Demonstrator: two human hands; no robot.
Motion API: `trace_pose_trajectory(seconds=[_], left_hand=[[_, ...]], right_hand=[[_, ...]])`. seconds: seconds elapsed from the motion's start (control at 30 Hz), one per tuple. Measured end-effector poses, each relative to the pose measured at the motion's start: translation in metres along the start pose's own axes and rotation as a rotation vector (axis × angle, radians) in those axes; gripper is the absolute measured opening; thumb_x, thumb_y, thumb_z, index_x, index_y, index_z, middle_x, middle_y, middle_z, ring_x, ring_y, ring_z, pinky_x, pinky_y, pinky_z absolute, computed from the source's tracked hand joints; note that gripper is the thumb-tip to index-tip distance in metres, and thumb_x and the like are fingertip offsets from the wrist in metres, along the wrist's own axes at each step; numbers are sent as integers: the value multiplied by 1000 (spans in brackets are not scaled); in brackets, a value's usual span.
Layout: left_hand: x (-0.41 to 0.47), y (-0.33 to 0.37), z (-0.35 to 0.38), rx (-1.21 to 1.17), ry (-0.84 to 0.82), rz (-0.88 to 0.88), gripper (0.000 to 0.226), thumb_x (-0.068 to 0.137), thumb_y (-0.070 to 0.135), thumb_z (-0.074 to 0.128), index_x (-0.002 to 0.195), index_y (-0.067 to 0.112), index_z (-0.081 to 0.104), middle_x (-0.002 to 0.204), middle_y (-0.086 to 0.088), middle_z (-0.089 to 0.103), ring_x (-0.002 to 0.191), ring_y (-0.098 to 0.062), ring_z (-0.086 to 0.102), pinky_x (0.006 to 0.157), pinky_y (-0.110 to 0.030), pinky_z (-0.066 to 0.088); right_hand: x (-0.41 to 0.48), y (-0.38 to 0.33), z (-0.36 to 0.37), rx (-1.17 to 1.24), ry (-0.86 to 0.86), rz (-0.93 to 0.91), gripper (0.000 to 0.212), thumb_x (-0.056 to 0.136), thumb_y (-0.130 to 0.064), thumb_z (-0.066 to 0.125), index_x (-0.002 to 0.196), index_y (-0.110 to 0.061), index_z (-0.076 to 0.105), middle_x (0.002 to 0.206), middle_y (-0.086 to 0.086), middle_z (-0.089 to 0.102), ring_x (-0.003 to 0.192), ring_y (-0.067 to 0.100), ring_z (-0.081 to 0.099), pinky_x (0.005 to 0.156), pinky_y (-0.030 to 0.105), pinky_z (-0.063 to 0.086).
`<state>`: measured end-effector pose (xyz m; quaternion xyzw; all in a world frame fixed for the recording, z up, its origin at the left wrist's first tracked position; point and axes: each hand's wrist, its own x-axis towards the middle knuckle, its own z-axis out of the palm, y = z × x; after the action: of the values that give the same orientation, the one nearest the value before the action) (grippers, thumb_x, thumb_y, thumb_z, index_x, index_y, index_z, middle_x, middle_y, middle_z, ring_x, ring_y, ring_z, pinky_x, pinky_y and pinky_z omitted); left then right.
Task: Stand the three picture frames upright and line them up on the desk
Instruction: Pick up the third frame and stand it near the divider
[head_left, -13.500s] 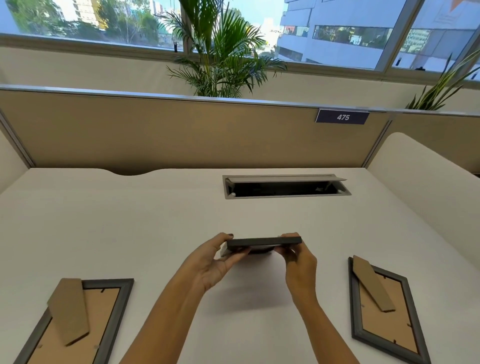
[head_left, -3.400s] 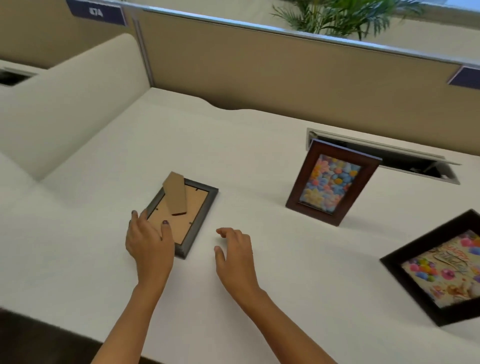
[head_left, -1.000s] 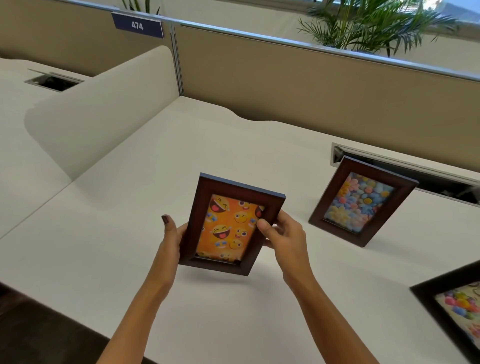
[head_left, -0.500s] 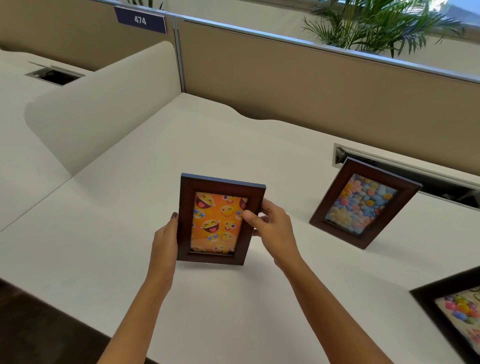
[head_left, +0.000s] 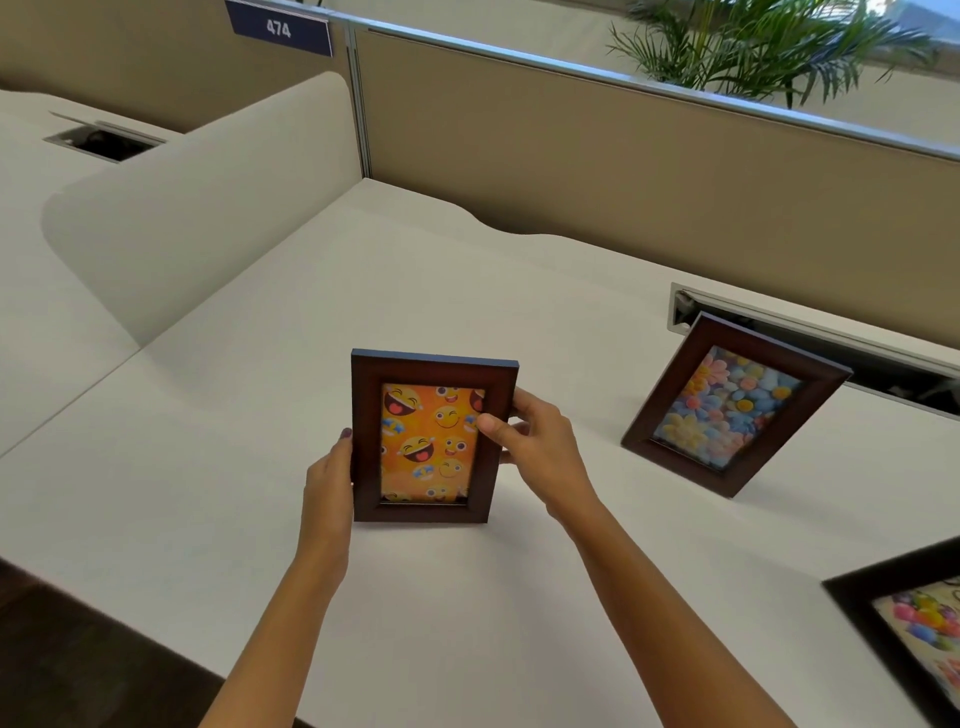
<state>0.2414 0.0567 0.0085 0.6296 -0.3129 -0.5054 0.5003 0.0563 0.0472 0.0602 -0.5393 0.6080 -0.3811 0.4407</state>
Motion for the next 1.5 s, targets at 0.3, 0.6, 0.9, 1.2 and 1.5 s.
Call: trace_pose_trajectory(seconds=[0.3, 0.6, 0.9, 1.2, 1.5], left_hand=[[3, -7, -1, -39, -6, -21, 36, 97, 37, 31, 91, 27, 65, 90, 6, 69, 85, -6, 63, 67, -22, 47], [-2, -16, -18, -86, -47, 17, 47, 98, 47, 18, 116, 29, 58, 112, 7, 64, 109, -14, 57, 102, -35, 37], [-9, -24, -34, 30, -180, 189, 33, 88, 48, 38, 109, 37, 61, 108, 14, 68, 104, -6, 62, 85, -18, 46], [-12, -36, -33, 140, -197, 241, 23, 97, 21, 41, 103, 34, 59, 100, 11, 69, 93, 2, 62, 72, -7, 48], [0, -32, -28, 146, -149, 260, 25, 96, 18, 43, 102, 35, 60, 102, 12, 67, 96, 2, 61, 71, -10, 48]], right_hand=[[-1, 6, -1, 25, -34, -24, 25, 87, -33, 62, 112, -28, 59, 112, -5, 68, 98, 17, 65, 85, 39, 57], [-15, 26, 1, 109, 37, -50, 35, 77, -27, 74, 108, -27, 58, 106, -16, 66, 91, -3, 63, 68, 6, 49], [-30, 51, 12, 129, 36, -17, 32, 80, -16, 71, 109, -24, 59, 103, -17, 65, 90, -3, 64, 68, 8, 50], [-30, 62, 21, 67, 40, -20, 23, 83, -13, 66, 104, -21, 64, 102, -6, 71, 89, 5, 66, 69, 8, 50], [-23, 63, 24, 54, 89, -39, 28, 82, -10, 65, 92, -36, 63, 92, -16, 70, 84, 8, 67, 71, 22, 57]])
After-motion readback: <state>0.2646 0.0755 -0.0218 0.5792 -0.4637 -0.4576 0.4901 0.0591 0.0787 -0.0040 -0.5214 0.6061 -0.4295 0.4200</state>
